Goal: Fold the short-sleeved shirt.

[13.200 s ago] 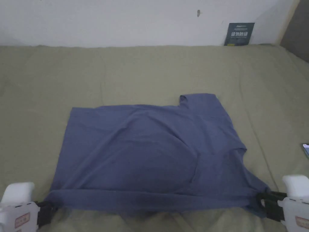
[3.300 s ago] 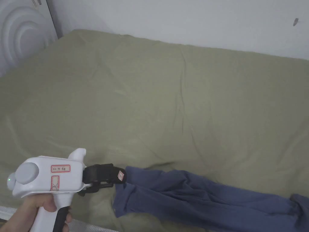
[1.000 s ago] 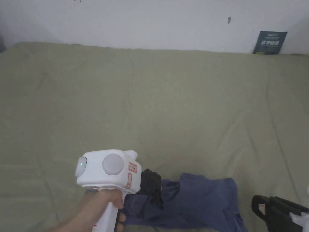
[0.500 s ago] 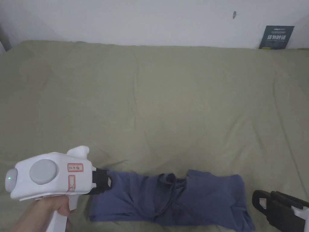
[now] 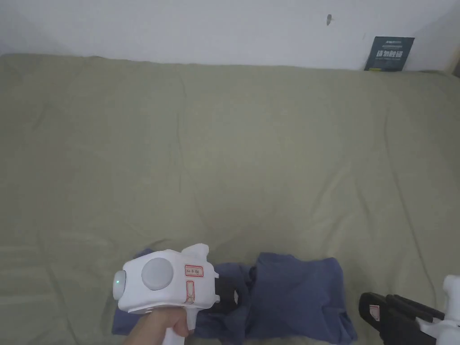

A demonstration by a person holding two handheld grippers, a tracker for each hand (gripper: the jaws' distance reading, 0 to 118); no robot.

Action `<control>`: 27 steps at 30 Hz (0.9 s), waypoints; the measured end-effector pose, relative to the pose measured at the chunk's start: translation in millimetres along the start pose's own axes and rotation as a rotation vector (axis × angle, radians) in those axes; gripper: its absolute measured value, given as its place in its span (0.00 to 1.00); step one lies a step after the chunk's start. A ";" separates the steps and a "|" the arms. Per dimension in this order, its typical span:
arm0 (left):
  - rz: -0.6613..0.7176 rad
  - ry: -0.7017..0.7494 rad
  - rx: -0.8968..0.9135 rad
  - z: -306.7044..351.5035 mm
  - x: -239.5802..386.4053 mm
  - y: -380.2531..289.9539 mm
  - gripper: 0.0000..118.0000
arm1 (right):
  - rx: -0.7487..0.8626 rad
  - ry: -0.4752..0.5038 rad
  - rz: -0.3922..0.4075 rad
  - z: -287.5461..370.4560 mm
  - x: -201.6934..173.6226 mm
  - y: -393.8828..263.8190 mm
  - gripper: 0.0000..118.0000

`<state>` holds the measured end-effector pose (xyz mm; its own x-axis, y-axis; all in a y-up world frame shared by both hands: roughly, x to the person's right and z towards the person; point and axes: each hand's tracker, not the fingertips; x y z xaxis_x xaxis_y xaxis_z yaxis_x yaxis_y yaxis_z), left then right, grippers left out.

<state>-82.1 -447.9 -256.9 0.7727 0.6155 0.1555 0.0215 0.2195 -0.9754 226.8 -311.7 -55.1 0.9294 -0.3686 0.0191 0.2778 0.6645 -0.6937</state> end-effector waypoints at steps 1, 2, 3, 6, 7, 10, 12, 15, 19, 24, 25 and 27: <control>0.008 0.002 0.007 -0.8 -3.8 0.2 0.00 | -0.002 -0.004 0.001 -0.8 0.5 -0.5 0.00; 0.036 -0.024 0.011 2.4 -5.8 1.6 0.00 | -0.003 -0.013 0.002 -1.1 0.5 -0.7 0.00; 0.048 -0.038 0.004 9.6 -6.6 2.8 0.00 | -0.004 -0.016 0.001 -0.9 0.6 -0.3 0.00; -0.026 -0.036 0.057 53.1 -7.1 7.0 0.00 | -0.001 -0.009 -0.006 -0.7 -0.5 2.8 0.00; -0.052 -0.023 0.094 74.2 -11.6 7.7 0.00 | 0.000 -0.009 -0.003 -1.3 -1.9 4.8 0.00; -0.057 0.045 0.195 137.9 -37.4 8.3 0.00 | 0.001 -0.013 0.015 -7.9 -8.9 9.2 0.00; -0.041 0.124 0.235 171.0 -63.9 2.8 0.00 | -0.003 -0.011 0.022 -14.5 -13.7 11.5 0.00; -0.013 0.235 0.245 198.1 -100.7 -7.5 0.00 | -0.001 -0.020 0.033 -24.8 -23.3 12.9 0.00; 0.088 0.188 0.206 197.5 -135.2 -17.7 0.00 | -0.026 -0.025 0.048 -36.6 -36.6 14.2 0.00; 0.097 -0.014 0.167 183.0 -147.0 -14.7 0.15 | -0.059 -0.038 0.073 -43.4 -46.4 13.1 0.00; 0.113 -0.072 0.175 179.6 -150.2 -12.4 0.25 | -0.064 -0.040 0.077 -44.1 -48.4 12.5 0.00; 0.131 -0.112 0.179 168.8 -157.3 -4.3 0.88 | -0.070 -0.048 0.086 -43.9 -51.8 11.5 0.00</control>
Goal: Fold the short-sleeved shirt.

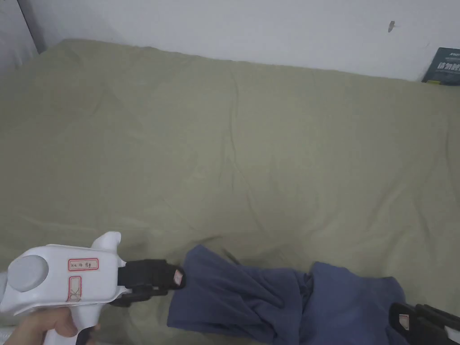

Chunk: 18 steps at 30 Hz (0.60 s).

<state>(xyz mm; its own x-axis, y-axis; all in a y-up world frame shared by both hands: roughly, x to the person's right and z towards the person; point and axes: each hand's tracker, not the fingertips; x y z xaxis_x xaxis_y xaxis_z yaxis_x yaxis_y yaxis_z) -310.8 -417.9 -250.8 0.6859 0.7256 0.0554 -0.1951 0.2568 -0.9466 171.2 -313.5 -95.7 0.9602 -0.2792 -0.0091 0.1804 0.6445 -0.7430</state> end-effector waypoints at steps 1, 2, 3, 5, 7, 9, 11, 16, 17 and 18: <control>0.003 -0.036 -0.011 -7.9 -5.7 2.8 1.00 | -0.003 0.001 0.004 0.2 -1.1 -0.2 0.00; 0.015 -0.105 0.044 -9.1 -10.5 9.2 1.00 | -0.007 0.001 0.005 0.0 -1.9 -0.1 0.00; 0.068 -0.152 -0.025 -12.7 -12.6 14.2 1.00 | -0.013 -0.002 0.007 -0.2 -2.9 0.2 0.00; 0.150 -0.222 -0.072 -25.4 -21.0 21.4 1.00 | -0.020 -0.014 0.021 -0.4 -4.1 -0.1 0.00; 0.159 -0.285 -0.117 -43.9 -12.3 6.9 1.00 | -0.025 -0.027 0.022 -1.0 -3.8 0.0 0.00; 0.111 -0.355 -0.108 -53.1 -8.1 4.5 1.00 | -0.032 -0.034 0.013 -2.0 -2.4 -0.5 0.00; 0.113 -0.405 -0.124 -69.2 -16.6 9.3 1.00 | -0.037 -0.039 0.005 -3.6 -0.6 -1.1 0.00; 0.013 -0.400 -0.138 -87.6 -20.6 16.1 0.66 | -0.052 -0.052 0.004 -3.9 -0.3 -3.3 0.00; -0.008 -0.347 -0.139 -87.8 -22.1 16.9 0.15 | -0.048 -0.048 0.002 -2.9 -0.4 -4.1 0.00; -0.014 -0.297 -0.134 -89.3 -24.5 17.1 0.13 | -0.045 -0.046 0.000 -2.6 -0.3 -4.4 0.00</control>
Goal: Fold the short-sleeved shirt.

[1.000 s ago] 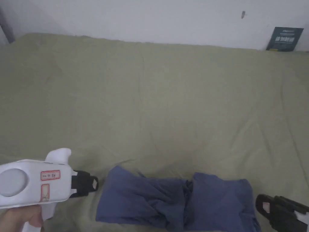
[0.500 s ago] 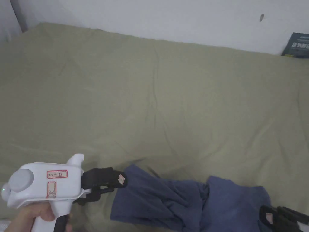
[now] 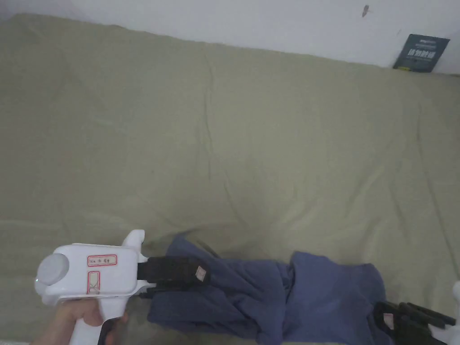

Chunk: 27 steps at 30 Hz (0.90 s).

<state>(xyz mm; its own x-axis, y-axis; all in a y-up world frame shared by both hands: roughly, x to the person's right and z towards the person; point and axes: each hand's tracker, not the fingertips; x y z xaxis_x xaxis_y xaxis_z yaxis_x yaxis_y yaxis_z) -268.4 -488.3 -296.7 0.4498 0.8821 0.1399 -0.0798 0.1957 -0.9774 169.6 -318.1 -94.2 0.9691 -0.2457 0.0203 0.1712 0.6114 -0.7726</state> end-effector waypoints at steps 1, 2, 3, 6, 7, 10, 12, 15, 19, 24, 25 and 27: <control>-0.021 0.117 -0.009 -10.7 28.7 -19.5 0.13 | 0.001 0.002 -0.004 -0.1 0.2 -0.1 0.00; -0.032 0.137 -0.007 -12.3 29.2 -26.3 0.13 | 0.003 0.002 -0.007 0.6 0.6 -0.2 0.00; -0.010 0.076 -0.020 -10.6 31.9 -30.5 0.13 | 0.004 0.004 -0.008 0.8 1.2 -0.3 0.00; 0.007 0.079 0.027 10.5 5.1 -1.6 0.13 | 0.013 0.008 -0.009 3.5 2.8 0.0 0.00; 0.008 0.085 0.037 15.8 5.7 -0.8 0.13 | 0.016 0.014 -0.011 4.1 4.0 0.3 0.00; 0.006 0.107 0.049 25.8 24.9 -20.8 0.13 | 0.026 0.017 -0.011 6.5 6.1 -0.1 0.00; 0.058 0.079 0.091 43.1 25.8 -22.9 0.13 | 0.036 0.027 -0.018 9.3 8.0 -1.0 0.00; 0.033 0.132 0.136 81.4 37.5 -30.7 0.13 | 0.044 0.043 -0.028 12.5 10.6 -2.3 0.00; 0.040 0.298 0.198 144.0 61.0 -38.8 0.13 | 0.049 0.057 -0.016 12.4 14.1 -2.1 0.00; 0.027 0.484 0.233 159.9 111.2 -41.2 0.13 | 0.062 0.072 -0.004 10.9 15.7 -0.9 0.00; 0.025 0.511 0.226 154.5 122.1 -40.3 0.13 | 0.067 0.066 -0.003 11.1 15.5 -1.2 0.00; -0.019 0.573 0.206 135.5 148.5 -39.7 0.13 | 0.070 0.059 -0.002 14.4 13.1 -1.9 0.00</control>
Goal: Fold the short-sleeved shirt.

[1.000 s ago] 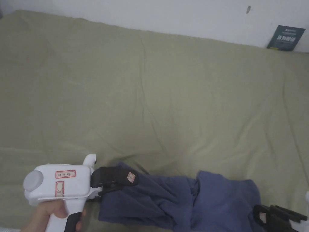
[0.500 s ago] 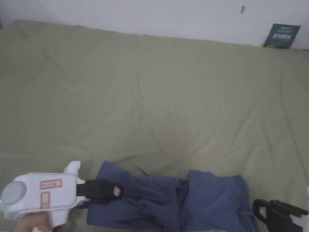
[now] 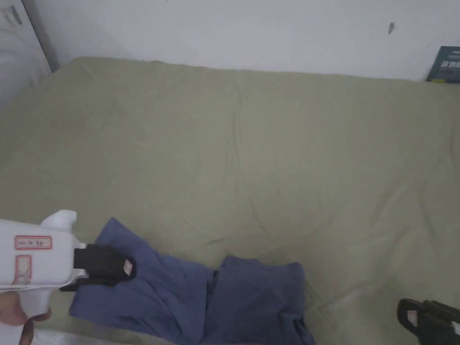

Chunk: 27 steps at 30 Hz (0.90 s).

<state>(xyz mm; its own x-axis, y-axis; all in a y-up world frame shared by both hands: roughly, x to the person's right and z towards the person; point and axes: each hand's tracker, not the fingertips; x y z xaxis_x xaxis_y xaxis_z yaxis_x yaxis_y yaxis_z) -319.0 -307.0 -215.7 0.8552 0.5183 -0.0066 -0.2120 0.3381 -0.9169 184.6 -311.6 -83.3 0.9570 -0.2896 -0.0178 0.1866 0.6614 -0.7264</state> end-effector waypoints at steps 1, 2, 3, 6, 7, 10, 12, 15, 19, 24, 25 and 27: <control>-0.041 0.023 0.003 -3.2 20.4 -2.5 0.13 | 0.002 0.001 0.002 2.1 0.2 -0.9 0.00; -0.075 0.049 -0.002 -6.9 35.3 -3.5 0.13 | 0.007 0.004 0.006 4.4 1.0 -2.1 0.00; -0.097 0.087 -0.020 -11.2 51.9 -4.8 0.13 | 0.010 0.007 0.007 6.0 2.5 -3.2 0.00; -0.176 0.154 -0.029 -29.1 98.2 -9.4 0.13 | 0.021 0.014 0.012 12.6 6.3 -5.5 0.00; -0.207 0.163 -0.034 -38.4 114.5 -12.8 0.13 | 0.025 0.010 0.014 15.0 8.1 -5.9 0.00; -0.331 0.248 -0.044 -69.3 152.8 -23.3 0.13 | 0.036 -0.003 0.012 19.5 15.4 -8.6 0.00; -0.386 0.312 -0.072 -98.0 173.6 -33.1 0.13 | 0.042 0.001 -0.010 21.8 22.5 -10.0 0.00; -0.475 0.361 -0.153 -149.1 197.0 -51.6 0.14 | 0.048 0.001 -0.036 24.1 31.7 -13.5 0.00; -0.571 0.358 -0.190 -206.5 214.5 -78.6 1.00 | 0.047 -0.015 -0.066 26.4 43.0 -16.4 0.00; -0.460 0.286 -0.148 -177.9 218.0 -68.4 0.97 | 0.055 -0.026 -0.106 34.9 55.2 -17.2 0.00; -0.431 0.255 -0.148 -162.0 214.5 -62.4 0.97 | 0.058 -0.023 -0.112 36.0 57.3 -16.9 0.00; -0.365 0.197 -0.124 -134.1 191.7 -57.2 0.97 | 0.058 -0.023 -0.117 36.6 59.1 -15.5 0.00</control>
<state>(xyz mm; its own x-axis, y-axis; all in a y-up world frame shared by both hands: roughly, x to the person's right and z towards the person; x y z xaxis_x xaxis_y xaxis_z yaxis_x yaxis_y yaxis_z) -79.4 -332.3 -218.0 0.9400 0.2186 0.2620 0.1691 0.3685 -0.9141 246.4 -313.7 -48.0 0.9327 -0.3515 0.0806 0.3088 0.6633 -0.6816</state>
